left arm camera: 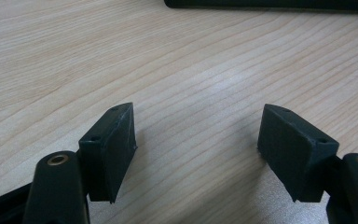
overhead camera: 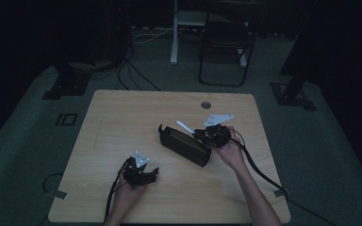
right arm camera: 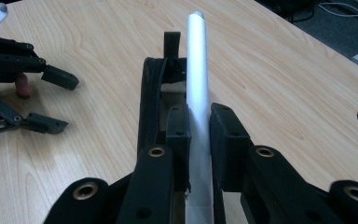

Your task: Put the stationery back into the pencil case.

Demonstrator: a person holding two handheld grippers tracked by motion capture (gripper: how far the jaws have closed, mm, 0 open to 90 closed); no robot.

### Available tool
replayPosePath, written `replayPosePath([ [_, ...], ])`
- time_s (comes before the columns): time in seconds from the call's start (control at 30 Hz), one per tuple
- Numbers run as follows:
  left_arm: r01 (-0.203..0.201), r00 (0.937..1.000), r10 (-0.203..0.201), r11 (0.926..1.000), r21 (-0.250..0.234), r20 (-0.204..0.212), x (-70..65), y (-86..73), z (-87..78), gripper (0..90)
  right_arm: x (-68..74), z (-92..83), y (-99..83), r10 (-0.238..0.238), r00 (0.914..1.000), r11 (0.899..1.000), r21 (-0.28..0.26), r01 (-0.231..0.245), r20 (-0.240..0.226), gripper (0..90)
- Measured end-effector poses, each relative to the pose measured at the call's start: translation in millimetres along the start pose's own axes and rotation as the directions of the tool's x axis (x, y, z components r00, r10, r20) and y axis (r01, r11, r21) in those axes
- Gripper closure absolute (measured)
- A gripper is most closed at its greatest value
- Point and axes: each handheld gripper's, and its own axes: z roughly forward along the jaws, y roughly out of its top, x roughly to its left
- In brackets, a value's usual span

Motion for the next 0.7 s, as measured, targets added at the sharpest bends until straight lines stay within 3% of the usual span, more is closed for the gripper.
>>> replayPosePath([
  [0.7,-0.001,1.0000,0.001,1.0000,0.003,0.001,0.0,0.0,-0.2,28.2,-1.0,14.1,-2.2,-0.003,0.9999,1.000,0.016,0.003,-0.015,78.6],
])
